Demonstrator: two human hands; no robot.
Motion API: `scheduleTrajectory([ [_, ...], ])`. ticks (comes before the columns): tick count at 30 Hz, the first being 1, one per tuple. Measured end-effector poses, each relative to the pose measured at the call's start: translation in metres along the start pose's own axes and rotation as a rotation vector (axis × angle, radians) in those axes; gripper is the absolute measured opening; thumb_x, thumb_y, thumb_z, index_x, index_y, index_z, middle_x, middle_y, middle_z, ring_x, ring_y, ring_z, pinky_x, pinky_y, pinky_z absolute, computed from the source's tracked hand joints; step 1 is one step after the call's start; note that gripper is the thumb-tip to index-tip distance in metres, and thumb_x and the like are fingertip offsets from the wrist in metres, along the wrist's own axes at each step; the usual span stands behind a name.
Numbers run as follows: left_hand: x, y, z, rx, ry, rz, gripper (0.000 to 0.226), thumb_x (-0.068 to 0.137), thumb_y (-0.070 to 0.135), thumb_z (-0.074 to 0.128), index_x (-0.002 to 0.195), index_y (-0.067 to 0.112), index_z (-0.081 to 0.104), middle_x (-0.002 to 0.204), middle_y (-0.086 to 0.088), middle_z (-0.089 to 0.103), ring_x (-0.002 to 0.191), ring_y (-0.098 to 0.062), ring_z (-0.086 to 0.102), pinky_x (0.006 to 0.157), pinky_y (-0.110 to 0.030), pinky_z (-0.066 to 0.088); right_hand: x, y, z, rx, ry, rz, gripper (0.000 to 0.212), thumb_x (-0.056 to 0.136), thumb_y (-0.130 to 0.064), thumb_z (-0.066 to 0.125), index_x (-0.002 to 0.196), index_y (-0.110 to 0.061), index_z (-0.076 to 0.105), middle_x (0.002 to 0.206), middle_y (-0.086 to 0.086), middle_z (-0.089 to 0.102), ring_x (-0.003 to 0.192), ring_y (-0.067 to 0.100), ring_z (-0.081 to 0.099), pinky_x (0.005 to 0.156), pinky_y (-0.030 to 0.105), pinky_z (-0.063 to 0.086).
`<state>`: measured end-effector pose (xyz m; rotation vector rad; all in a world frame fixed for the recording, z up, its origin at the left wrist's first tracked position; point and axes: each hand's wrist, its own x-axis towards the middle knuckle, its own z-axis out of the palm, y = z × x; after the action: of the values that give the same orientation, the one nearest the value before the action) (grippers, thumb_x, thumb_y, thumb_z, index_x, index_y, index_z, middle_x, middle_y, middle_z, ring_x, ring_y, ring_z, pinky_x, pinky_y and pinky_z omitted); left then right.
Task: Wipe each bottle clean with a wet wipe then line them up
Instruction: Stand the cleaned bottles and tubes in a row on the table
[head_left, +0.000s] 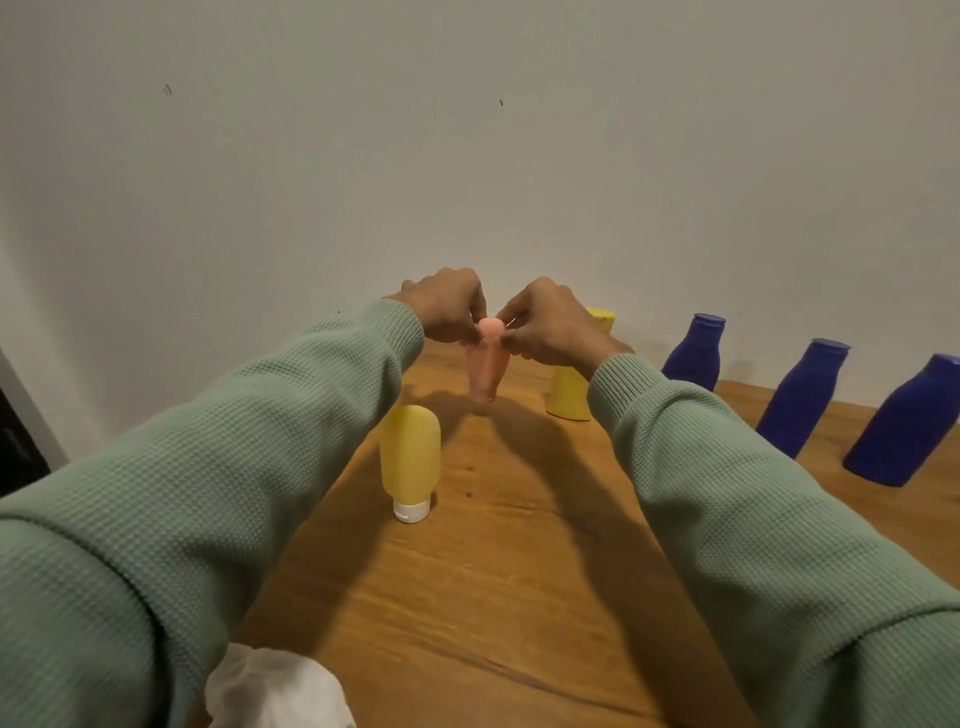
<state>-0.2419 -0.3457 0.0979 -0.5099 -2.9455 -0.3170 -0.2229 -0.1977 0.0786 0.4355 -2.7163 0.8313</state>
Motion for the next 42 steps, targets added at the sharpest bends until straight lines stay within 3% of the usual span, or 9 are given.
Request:
scheduleTrajectory([
  [7,0.008,-0.008,0.013,-0.01,-0.008,-0.012,0.026,0.085,0.022,0.072,0.11,0.014,0.072,0.096,0.0,0.067,0.094,-0.022,0.061,0.094,-0.051,0.048,0.008,0.006,0.016,-0.019,0.004,0.02,0.027,0.083,-0.013,0.069,0.108,-0.005,0.069,0.101,0.01,0.069,0.081,0.02,0.064,0.067,0.03,0.058],
  [11,0.011,-0.01,0.019,-0.023,-0.008,-0.015,0.027,0.085,0.023,0.072,0.11,0.012,0.072,0.102,-0.004,0.07,0.092,-0.022,0.061,0.093,-0.051,0.049,0.008,0.009,0.018,-0.038,0.013,0.006,0.027,0.084,-0.015,0.068,0.109,-0.006,0.069,0.104,0.009,0.069,0.084,0.018,0.063,0.057,0.019,0.046],
  [16,0.012,-0.012,0.022,-0.036,-0.011,-0.022,0.028,0.085,0.022,0.073,0.111,0.011,0.071,0.105,-0.006,0.07,0.094,-0.023,0.063,0.093,-0.052,0.049,0.009,0.011,0.022,-0.028,0.01,0.019,0.028,0.084,-0.016,0.069,0.11,-0.005,0.068,0.106,0.01,0.069,0.084,0.018,0.063,0.065,0.025,0.052],
  [22,0.009,-0.013,0.022,-0.046,-0.004,-0.03,0.033,0.083,0.023,0.074,0.113,0.01,0.07,0.11,-0.007,0.07,0.097,-0.025,0.063,0.093,-0.052,0.049,0.01,0.01,0.022,-0.028,-0.007,0.028,0.033,0.084,-0.017,0.069,0.115,-0.005,0.065,0.111,0.011,0.067,0.089,0.019,0.063,0.064,0.023,0.047],
  [27,0.003,-0.015,0.018,-0.046,0.001,-0.049,0.039,0.082,0.026,0.076,0.117,0.011,0.066,0.118,-0.007,0.066,0.106,-0.026,0.061,0.097,-0.052,0.047,0.007,0.008,0.019,0.016,0.024,0.048,0.044,0.083,-0.016,0.071,0.123,-0.004,0.058,0.121,0.012,0.063,0.104,0.023,0.062,0.084,0.031,0.052],
  [33,-0.023,-0.023,-0.003,-0.083,0.008,-0.097,0.043,0.08,0.027,0.077,0.118,0.01,0.065,0.121,-0.008,0.066,0.109,-0.026,0.061,0.099,-0.051,0.047,-0.005,-0.004,0.003,0.078,0.125,0.009,0.044,0.081,-0.02,0.073,0.121,-0.007,0.061,0.113,0.01,0.065,0.1,0.02,0.061,0.078,0.025,0.047],
  [36,-0.041,-0.026,-0.013,-0.13,0.011,-0.098,0.04,0.083,0.023,0.075,0.118,0.007,0.065,0.112,-0.009,0.069,0.095,-0.021,0.066,0.087,-0.038,0.055,-0.016,-0.013,0.001,0.108,0.146,-0.034,0.043,0.081,-0.023,0.073,0.12,-0.008,0.062,0.112,0.009,0.066,0.101,0.02,0.061,0.08,0.028,0.05],
  [39,-0.064,-0.024,-0.022,-0.181,0.004,-0.1,0.032,0.085,0.02,0.073,0.113,0.004,0.067,0.083,0.0,0.068,0.072,-0.011,0.064,0.063,-0.02,0.05,-0.03,-0.023,0.001,0.131,0.112,-0.081,0.044,0.08,-0.027,0.074,0.118,-0.009,0.063,0.111,0.008,0.067,0.098,0.02,0.063,0.08,0.029,0.054],
  [42,-0.083,-0.023,-0.026,-0.223,0.013,-0.094,0.029,0.086,0.024,0.072,0.107,0.004,0.07,0.083,-0.004,0.07,0.075,-0.016,0.068,0.07,-0.026,0.056,-0.042,-0.031,0.003,0.173,0.047,-0.099,0.046,0.078,-0.031,0.075,0.117,-0.009,0.063,0.107,0.009,0.069,0.09,0.02,0.066,0.078,0.038,0.058],
])
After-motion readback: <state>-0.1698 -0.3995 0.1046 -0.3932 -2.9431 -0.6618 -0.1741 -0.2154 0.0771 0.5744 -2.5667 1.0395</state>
